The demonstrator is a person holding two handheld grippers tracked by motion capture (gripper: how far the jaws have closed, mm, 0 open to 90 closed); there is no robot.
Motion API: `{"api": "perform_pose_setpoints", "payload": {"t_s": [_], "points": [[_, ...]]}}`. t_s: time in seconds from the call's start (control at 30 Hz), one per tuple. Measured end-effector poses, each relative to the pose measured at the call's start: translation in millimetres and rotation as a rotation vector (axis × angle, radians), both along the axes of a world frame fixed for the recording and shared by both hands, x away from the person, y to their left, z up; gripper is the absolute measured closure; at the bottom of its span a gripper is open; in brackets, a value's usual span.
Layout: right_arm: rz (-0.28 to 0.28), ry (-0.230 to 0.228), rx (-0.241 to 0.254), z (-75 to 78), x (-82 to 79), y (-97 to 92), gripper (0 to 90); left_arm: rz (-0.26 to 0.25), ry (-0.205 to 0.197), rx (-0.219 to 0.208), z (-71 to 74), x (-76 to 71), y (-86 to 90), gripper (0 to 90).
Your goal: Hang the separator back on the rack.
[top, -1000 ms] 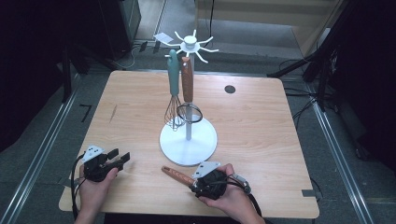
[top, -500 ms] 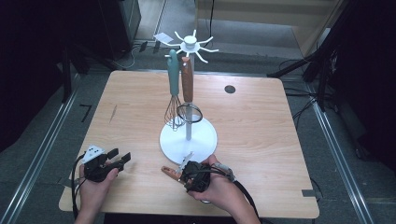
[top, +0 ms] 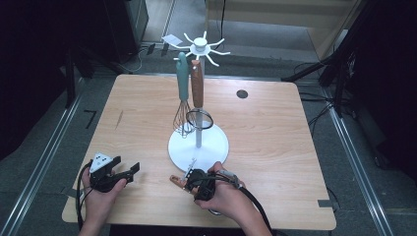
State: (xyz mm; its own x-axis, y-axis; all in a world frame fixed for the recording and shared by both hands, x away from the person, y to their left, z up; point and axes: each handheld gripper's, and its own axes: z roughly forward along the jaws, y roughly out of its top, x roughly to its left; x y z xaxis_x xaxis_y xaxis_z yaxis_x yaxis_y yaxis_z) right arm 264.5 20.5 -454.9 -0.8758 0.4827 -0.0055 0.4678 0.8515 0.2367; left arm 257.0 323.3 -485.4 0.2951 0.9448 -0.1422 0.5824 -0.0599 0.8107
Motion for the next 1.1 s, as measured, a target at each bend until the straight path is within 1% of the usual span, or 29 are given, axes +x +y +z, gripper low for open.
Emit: {"api": "perform_pose_setpoints", "payload": {"t_s": [0.07,0.13,0.23,0.37,0.47,0.53,0.6,0.67,0.77,0.87,0.9,0.97,1.0,1.07,1.1], "points": [[0.002,0.011,-0.007,-1.3,2.1,0.4,64.0,0.001,0.000,0.002,0.1,-0.1,-0.1,19.7],[-0.009,0.014,-0.019,-2.9,1.7,1.9,65.4,0.003,-0.001,0.002,0.0,-0.2,-0.4,19.7],[-0.005,0.009,-0.014,-3.3,1.7,3.5,66.8,0.002,-0.001,0.005,-0.1,0.1,-0.5,19.8],[0.000,0.000,-0.023,-3.0,0.0,6.2,69.3,0.002,0.000,0.005,-0.2,0.3,-0.4,19.8],[-0.003,0.002,-0.021,-3.0,0.6,4.9,70.1,0.004,0.000,0.005,-0.2,0.2,-0.5,19.8],[-0.013,0.001,-0.013,-3.0,-0.8,4.8,70.4,0.003,-0.002,0.008,-0.2,0.1,-0.6,19.8],[-0.010,-0.001,0.000,-3.5,-0.6,3.3,70.6,0.003,-0.002,0.010,-0.1,0.2,-0.8,19.8],[-0.006,-0.008,-0.004,-3.3,-1.0,2.7,70.6,0.004,-0.002,0.010,-0.1,0.2,-0.8,19.8],[0.001,-0.056,-0.016,-3.2,-5.5,6.1,70.7,0.003,0.000,0.008,0.0,0.4,-0.6,19.7],[0.004,-0.076,-0.001,-3.6,-6.8,5.5,70.7,0.002,-0.002,0.005,-0.1,0.4,-0.6,19.5],[-0.006,-0.080,0.014,-3.4,-6.9,4.2,70.7,0.003,-0.003,0.004,0.0,0.3,-0.4,19.3],[-0.009,-0.073,0.042,-2.1,-6.5,0.6,70.7,0.000,-0.002,0.002,0.0,0.3,-0.2,19.1],[0.000,-0.087,0.053,-1.2,-7.1,-1.7,70.7,0.000,-0.003,0.002,-0.1,0.5,-0.2,19.0],[-0.002,-0.103,0.068,0.3,-7.8,-4.8,70.7,0.002,-0.003,0.004,0.0,0.3,-0.3,18.9],[0.004,-0.091,0.096,0.9,-7.9,-7.3,70.7,0.001,-0.003,0.005,0.1,0.2,-0.3,18.8]]}}
